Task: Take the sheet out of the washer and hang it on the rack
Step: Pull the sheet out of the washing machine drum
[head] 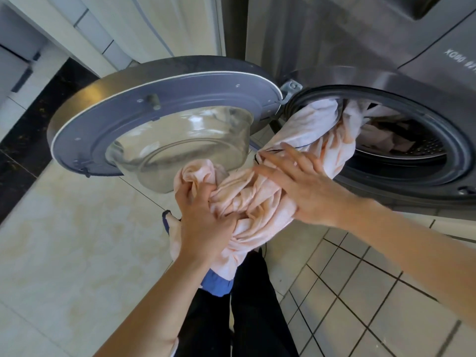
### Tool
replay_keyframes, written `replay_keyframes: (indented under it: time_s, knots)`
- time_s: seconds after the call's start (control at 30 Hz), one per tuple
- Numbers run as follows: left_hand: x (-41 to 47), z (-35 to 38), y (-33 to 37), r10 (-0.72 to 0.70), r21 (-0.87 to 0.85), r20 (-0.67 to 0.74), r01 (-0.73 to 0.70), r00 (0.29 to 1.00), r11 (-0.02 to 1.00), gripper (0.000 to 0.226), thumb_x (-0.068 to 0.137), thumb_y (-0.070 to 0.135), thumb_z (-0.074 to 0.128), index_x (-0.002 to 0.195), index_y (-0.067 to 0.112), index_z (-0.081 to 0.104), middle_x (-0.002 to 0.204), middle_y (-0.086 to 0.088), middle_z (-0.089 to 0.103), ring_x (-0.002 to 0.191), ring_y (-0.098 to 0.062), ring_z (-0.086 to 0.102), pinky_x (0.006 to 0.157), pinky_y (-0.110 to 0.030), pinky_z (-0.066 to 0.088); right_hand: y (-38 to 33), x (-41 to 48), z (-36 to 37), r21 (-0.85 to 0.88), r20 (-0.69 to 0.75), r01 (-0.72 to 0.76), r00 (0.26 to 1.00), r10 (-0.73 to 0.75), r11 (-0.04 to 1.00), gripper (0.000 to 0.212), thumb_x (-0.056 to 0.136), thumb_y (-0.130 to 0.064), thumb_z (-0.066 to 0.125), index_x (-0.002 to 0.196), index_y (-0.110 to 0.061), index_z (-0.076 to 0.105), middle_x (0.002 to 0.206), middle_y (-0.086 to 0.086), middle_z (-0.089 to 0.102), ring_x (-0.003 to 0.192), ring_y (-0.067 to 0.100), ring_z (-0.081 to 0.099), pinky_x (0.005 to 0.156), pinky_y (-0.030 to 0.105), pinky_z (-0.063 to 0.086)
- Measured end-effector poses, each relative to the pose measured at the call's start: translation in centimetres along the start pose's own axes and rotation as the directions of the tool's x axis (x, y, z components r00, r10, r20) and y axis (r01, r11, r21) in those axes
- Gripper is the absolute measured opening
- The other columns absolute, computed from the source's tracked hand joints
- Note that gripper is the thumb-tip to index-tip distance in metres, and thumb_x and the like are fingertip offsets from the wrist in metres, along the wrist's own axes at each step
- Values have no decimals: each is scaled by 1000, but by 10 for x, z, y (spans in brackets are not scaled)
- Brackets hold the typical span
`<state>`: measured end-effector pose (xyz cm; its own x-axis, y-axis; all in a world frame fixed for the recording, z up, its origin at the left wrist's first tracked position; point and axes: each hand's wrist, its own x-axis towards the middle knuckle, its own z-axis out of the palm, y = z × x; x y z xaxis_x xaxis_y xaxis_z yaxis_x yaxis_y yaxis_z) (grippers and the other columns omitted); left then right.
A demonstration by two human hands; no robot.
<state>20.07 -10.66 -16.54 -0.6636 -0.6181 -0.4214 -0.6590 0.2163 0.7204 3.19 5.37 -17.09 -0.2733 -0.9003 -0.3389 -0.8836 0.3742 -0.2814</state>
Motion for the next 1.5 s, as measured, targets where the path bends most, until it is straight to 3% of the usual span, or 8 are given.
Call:
replay_keyframes:
  time_s: [0.17,0.33,0.63,0.7,0.9,1.07,1.3,1.5]
  knots:
    - [-1,-10,5,95,69,-27,-93,995,993,43,68,9,71,104,26,56,145,0,22,98,19,34,76,8,27,42,41,6,-45,155,10,988,-3,999,116,63,-44,77,150,-40,-1,160,-12,-6,146,27,-7,112,56,6]
    - [2,-20,4,110,74,-81,-104,991,992,48,66,6,70,108,24,57,145,-2,24,111,3,34,78,9,24,60,62,19,-190,216,106,974,-64,976,64,78,-58,58,136,-44,36,160,-14,1,148,28,-7,109,53,12]
    - [18,-41,0,62,13,-155,-60,986,998,50,69,4,66,115,21,57,145,-3,24,110,14,30,86,1,28,67,34,47,-61,502,75,864,-35,995,125,42,-92,52,146,-42,5,155,-17,20,145,13,-1,115,51,5]
    - [21,-45,-1,70,22,-168,-67,983,998,48,68,6,66,113,20,57,144,-4,25,106,24,27,82,6,27,70,26,52,-139,505,123,862,-36,983,126,48,-87,58,150,-33,5,157,-13,19,146,16,1,114,49,4]
    - [29,-55,-1,24,52,-201,-14,979,999,37,64,14,69,100,16,57,140,-9,29,120,-16,37,100,-30,41,67,16,68,-237,307,16,950,59,971,67,88,-30,57,146,-28,25,140,-6,48,133,21,35,102,42,12]
    - [30,-59,-3,59,92,-199,-41,978,995,38,67,6,70,100,17,56,140,-6,30,108,-5,36,94,-25,37,63,26,65,-226,283,-31,954,96,974,23,85,-27,51,106,-38,51,108,-16,62,110,18,48,95,43,22]
    - [20,-65,-3,160,119,-159,-142,974,983,48,64,2,69,108,16,56,141,-8,29,127,-17,35,99,-27,39,54,45,71,-226,447,39,892,68,973,55,86,-29,58,139,-36,42,156,-7,24,145,22,8,111,45,13]
    - [22,-67,-7,147,108,-173,-129,974,986,44,64,3,68,103,18,56,140,-6,29,125,-19,39,92,-21,40,50,54,70,-222,537,102,843,34,970,28,89,-33,50,117,-34,47,104,-11,59,120,22,49,94,42,23]
